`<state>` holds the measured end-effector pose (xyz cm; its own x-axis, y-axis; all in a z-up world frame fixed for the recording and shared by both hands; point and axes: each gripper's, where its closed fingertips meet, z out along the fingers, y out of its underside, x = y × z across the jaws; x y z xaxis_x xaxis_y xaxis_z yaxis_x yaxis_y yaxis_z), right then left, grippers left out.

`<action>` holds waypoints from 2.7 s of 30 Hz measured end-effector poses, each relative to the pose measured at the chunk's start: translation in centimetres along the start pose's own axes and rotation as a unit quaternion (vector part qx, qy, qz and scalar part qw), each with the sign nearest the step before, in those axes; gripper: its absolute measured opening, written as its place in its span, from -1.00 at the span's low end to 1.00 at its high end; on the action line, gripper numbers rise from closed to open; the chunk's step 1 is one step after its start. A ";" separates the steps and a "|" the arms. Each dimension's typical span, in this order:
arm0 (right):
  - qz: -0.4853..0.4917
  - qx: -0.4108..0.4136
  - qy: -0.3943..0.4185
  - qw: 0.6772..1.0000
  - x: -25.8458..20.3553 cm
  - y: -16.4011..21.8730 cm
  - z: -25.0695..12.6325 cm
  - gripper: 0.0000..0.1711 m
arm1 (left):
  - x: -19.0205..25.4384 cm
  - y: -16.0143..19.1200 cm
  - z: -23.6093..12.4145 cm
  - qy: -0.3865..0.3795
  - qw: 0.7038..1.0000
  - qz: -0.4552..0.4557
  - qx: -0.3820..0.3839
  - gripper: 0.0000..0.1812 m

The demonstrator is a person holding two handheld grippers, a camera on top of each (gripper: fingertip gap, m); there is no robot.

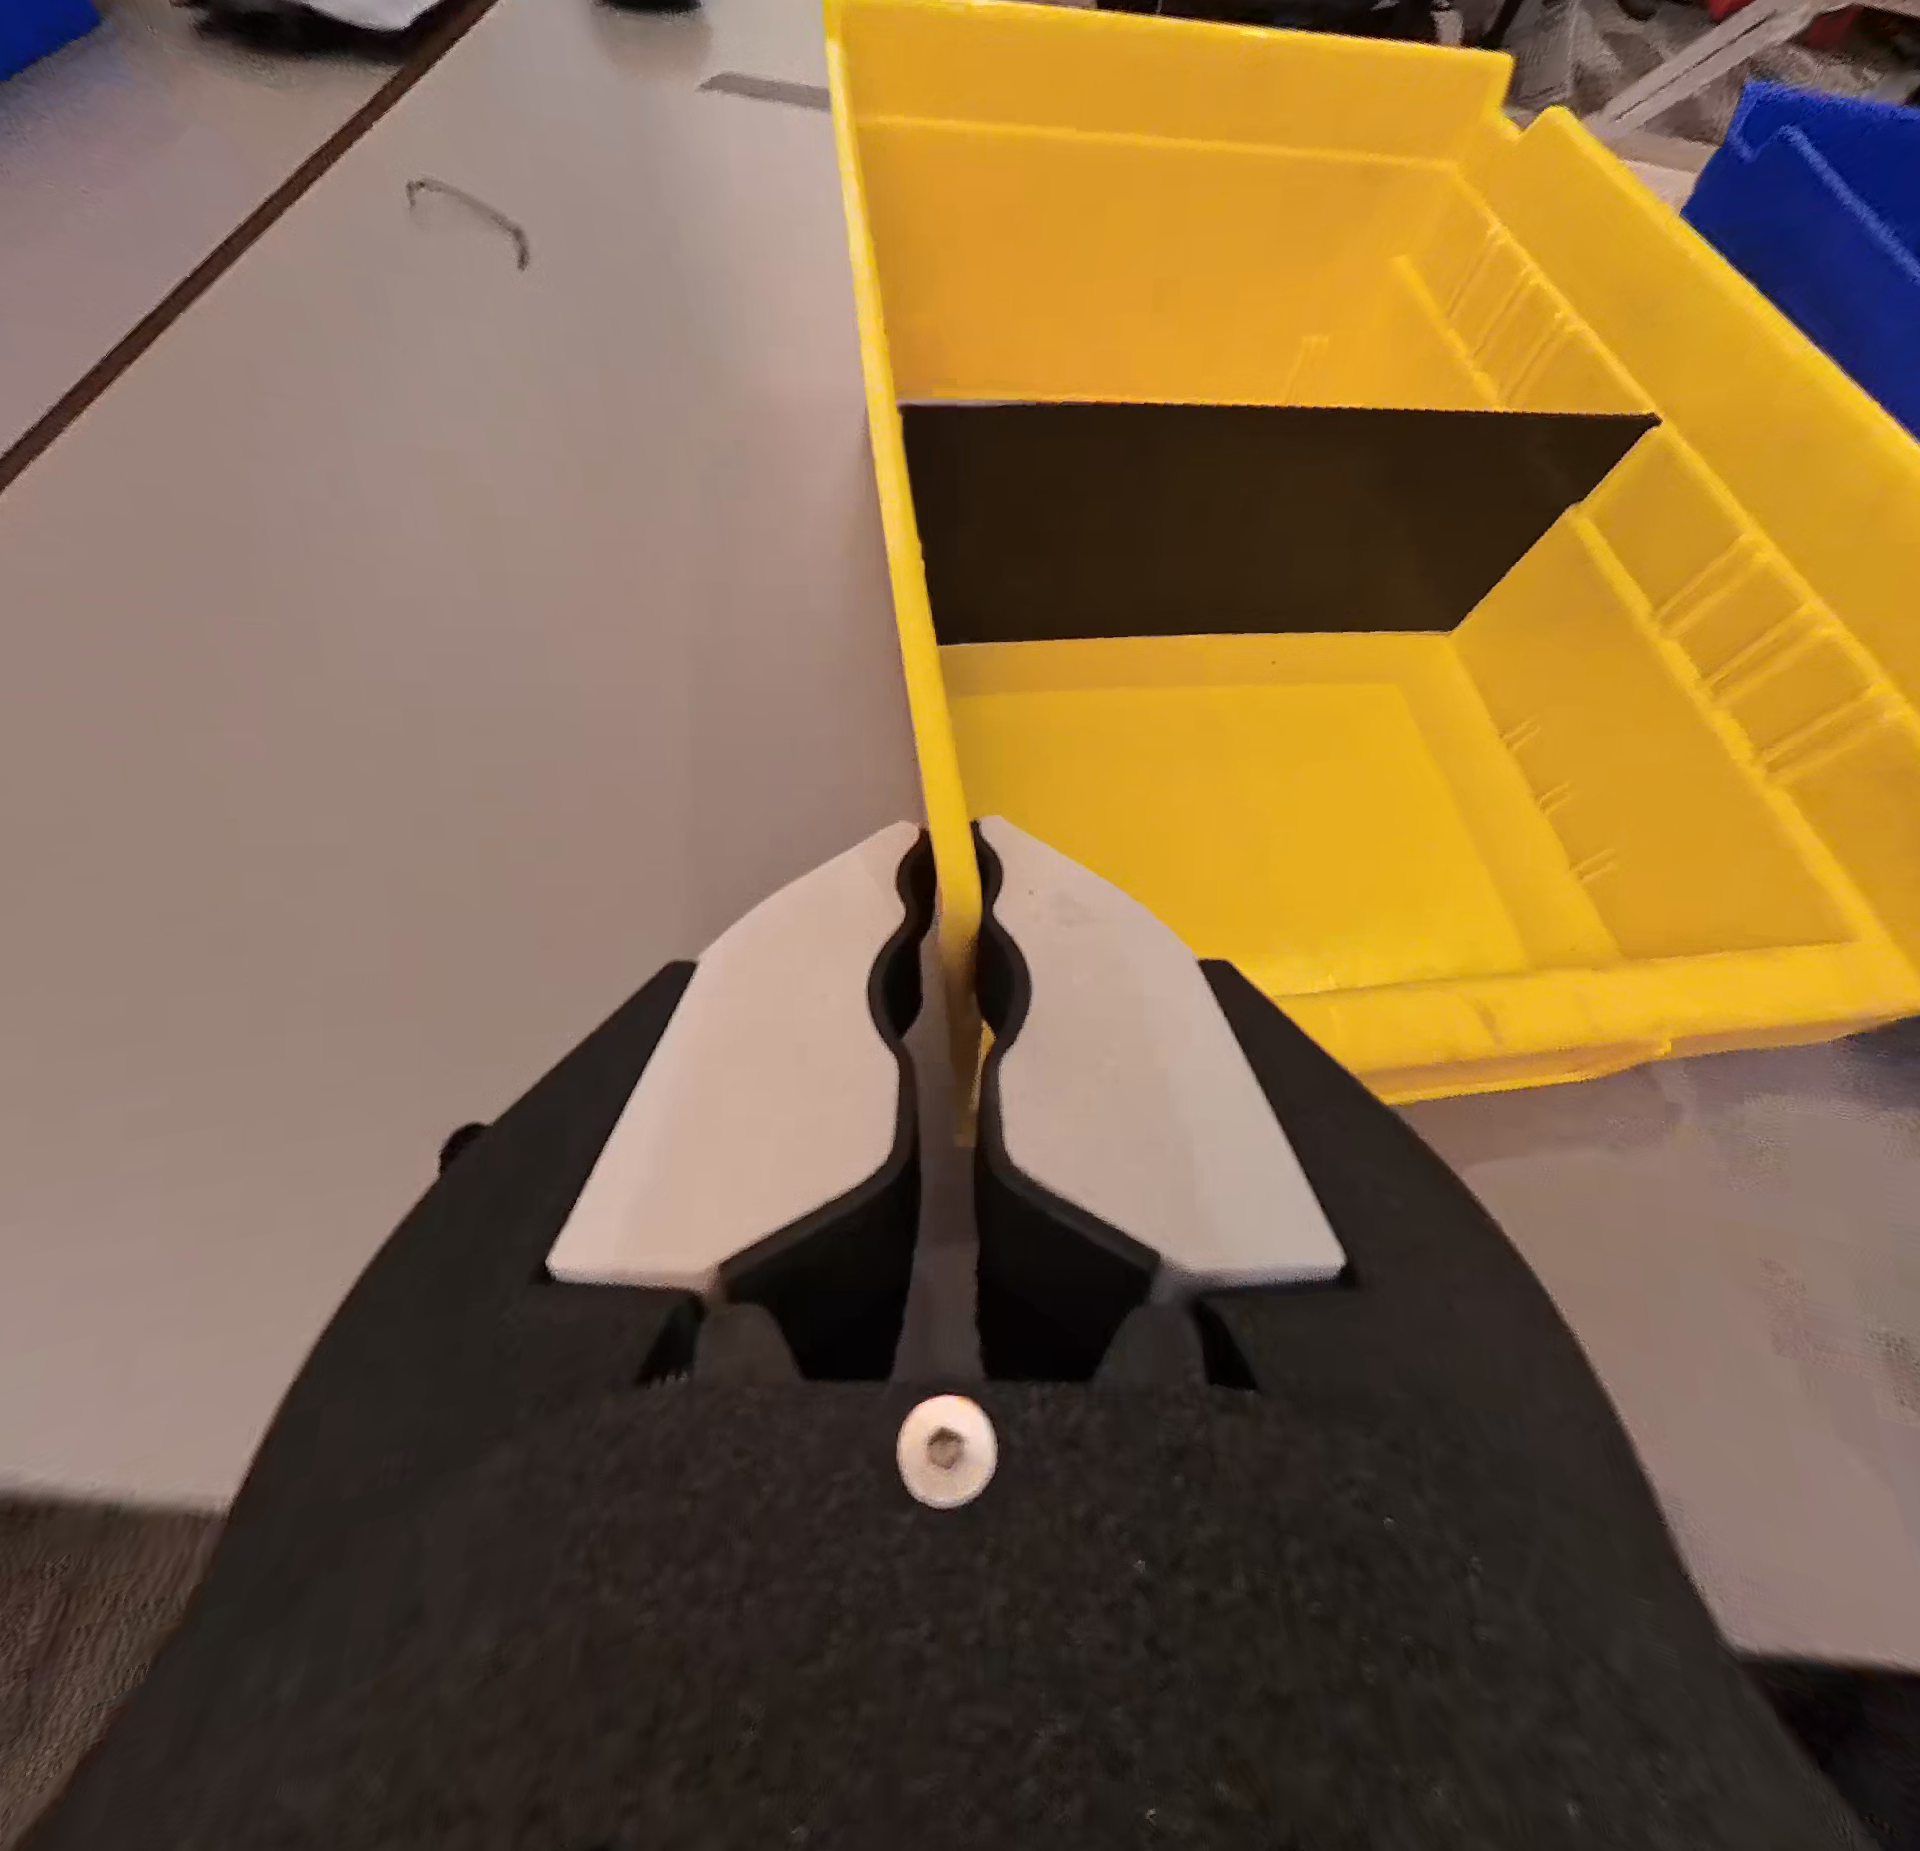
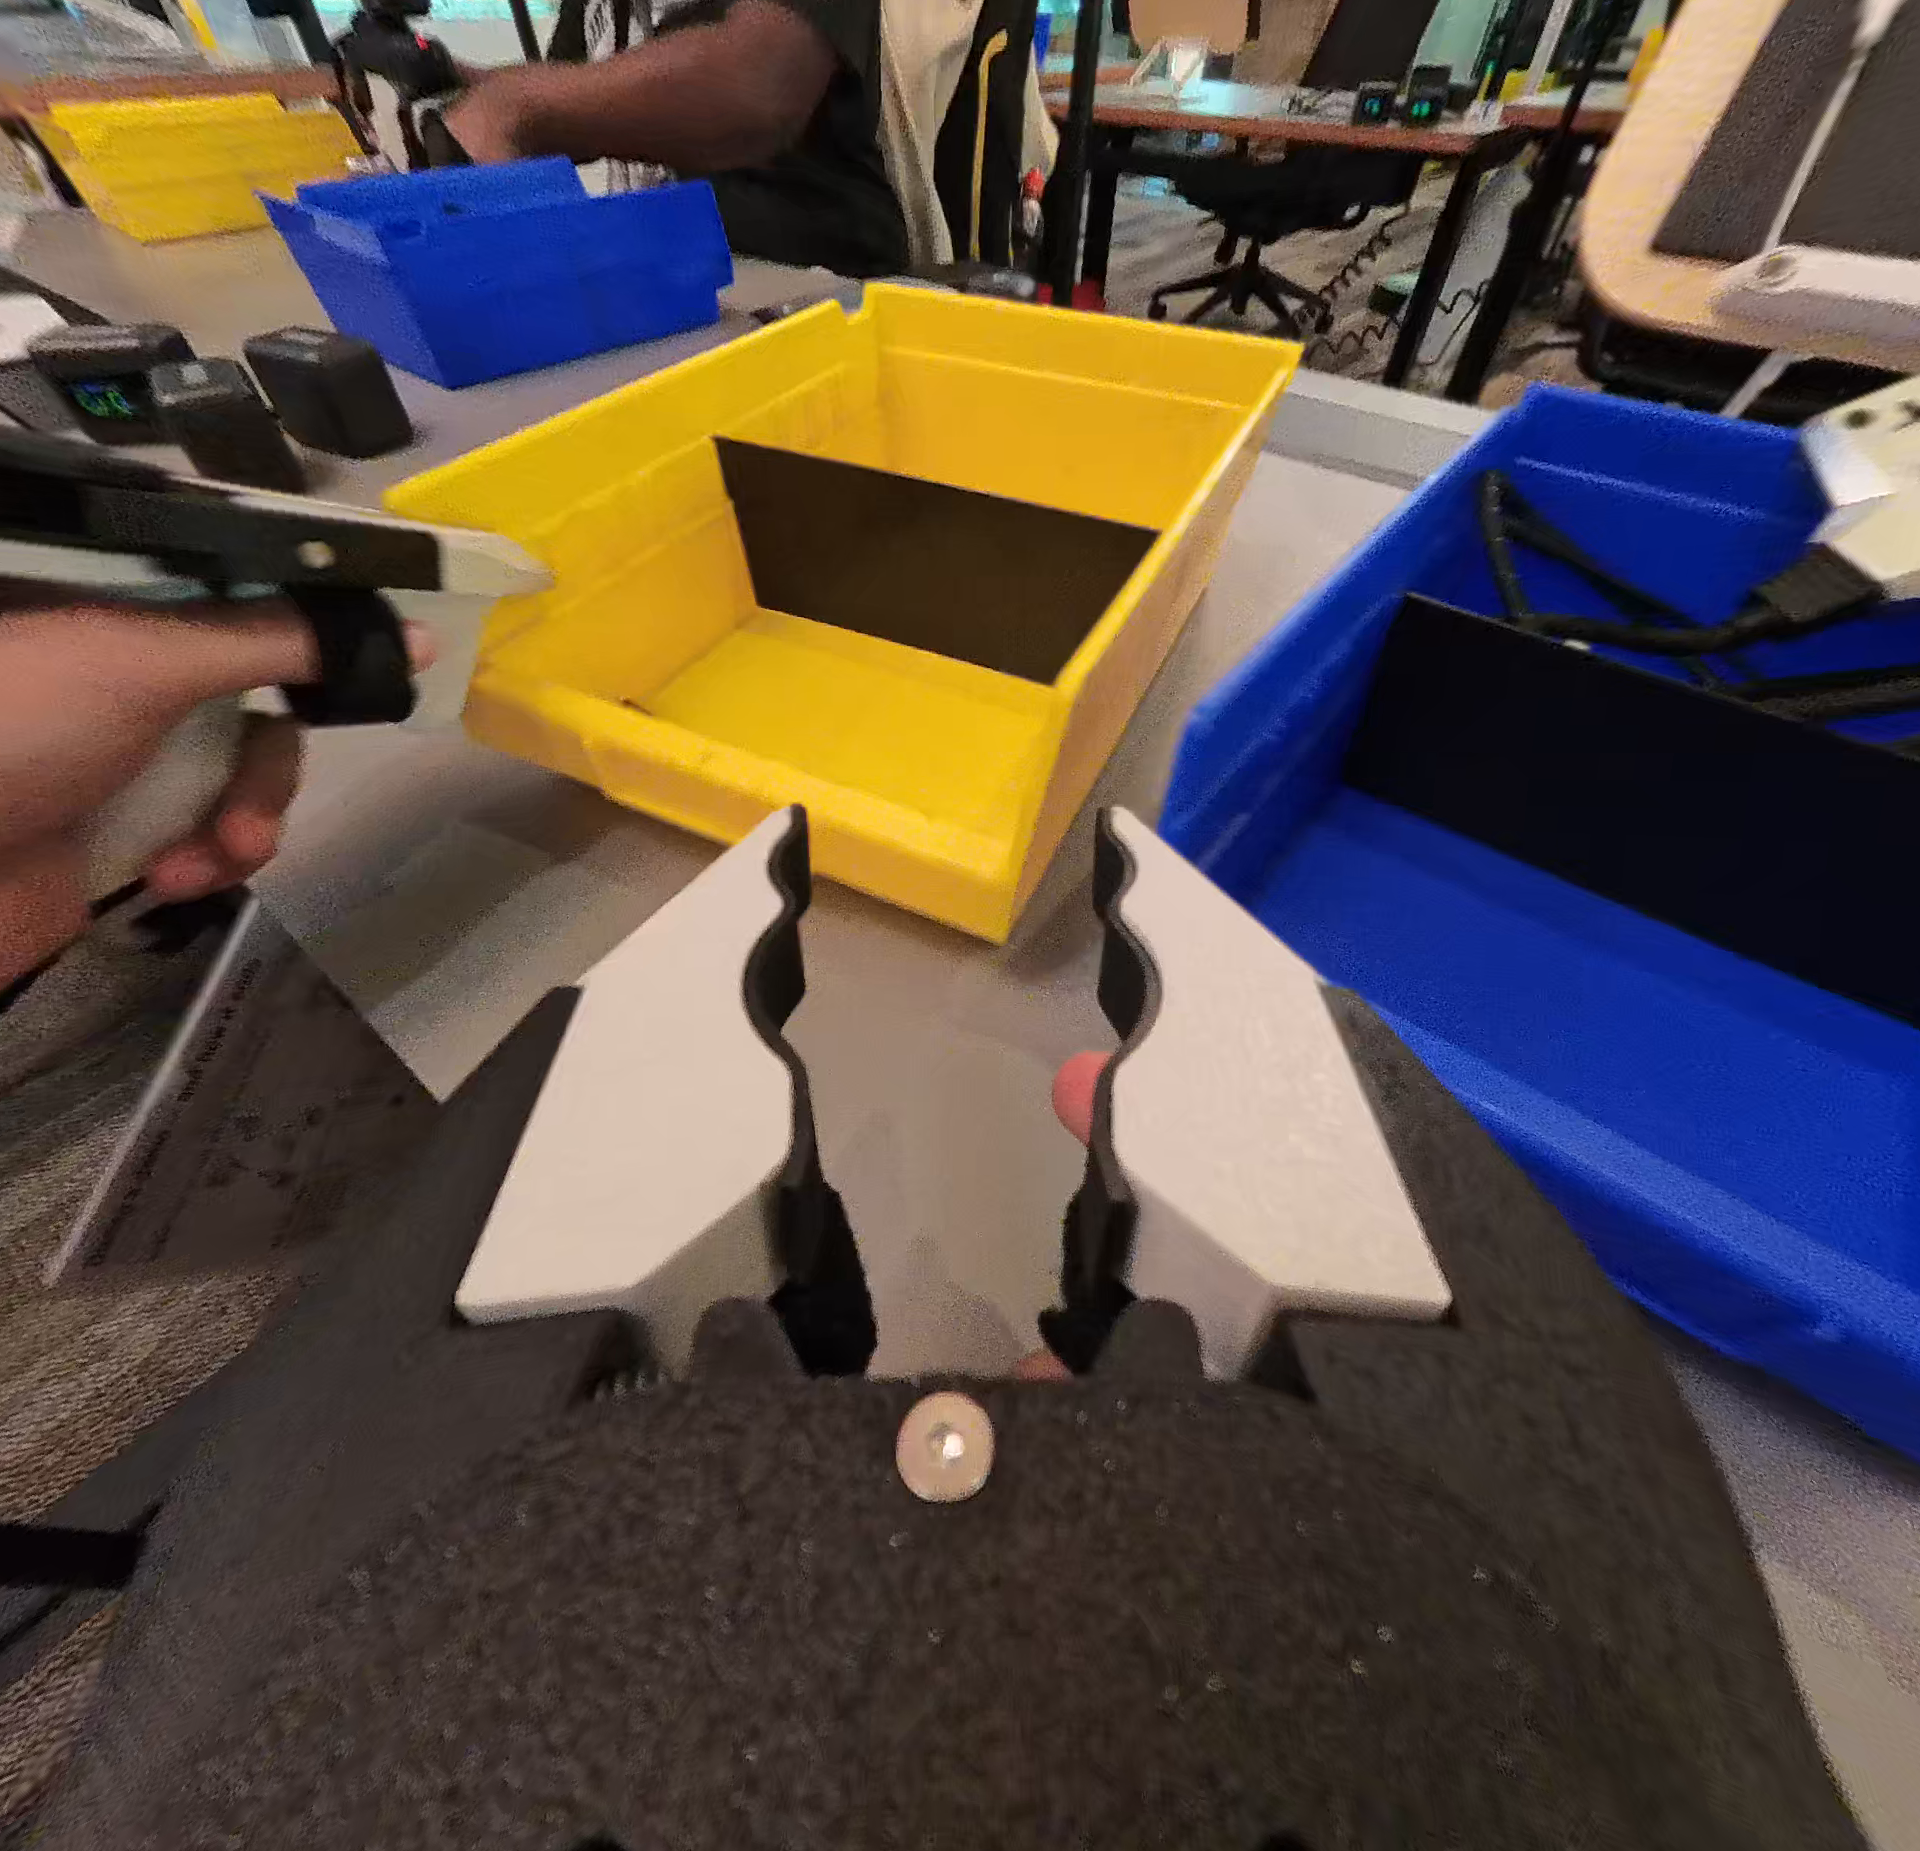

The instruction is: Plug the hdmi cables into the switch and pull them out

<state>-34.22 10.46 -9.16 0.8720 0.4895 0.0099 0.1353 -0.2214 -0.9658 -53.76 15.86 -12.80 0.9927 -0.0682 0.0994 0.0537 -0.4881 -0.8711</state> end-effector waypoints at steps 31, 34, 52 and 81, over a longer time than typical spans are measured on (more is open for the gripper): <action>-0.032 0.101 0.293 0.950 30.1 -12.3 -18.8 -0.93 | 37.7 -14.9 -9.4 0.078 0.947 0.181 0.255 -0.93; 0.039 0.091 0.337 0.936 39.4 -9.2 -24.3 -0.94 | 48.5 -12.7 -5.7 0.131 0.942 0.202 0.234 -0.93; 0.141 -0.110 0.378 0.908 53.8 11.9 -26.4 -0.87 | 61.3 4.6 4.9 0.258 0.944 0.206 0.002 -0.74; 0.053 -0.110 0.246 0.962 24.5 6.3 -5.4 -0.97 | 25.0 -0.4 5.4 0.112 0.978 0.175 -0.005 -0.95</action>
<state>-9.47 16.52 -13.62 0.9960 0.0084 0.0892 0.0835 -0.4480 -0.8901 -28.42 19.05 -12.58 0.9016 -0.4206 -0.1013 -0.2880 -0.4088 -0.8660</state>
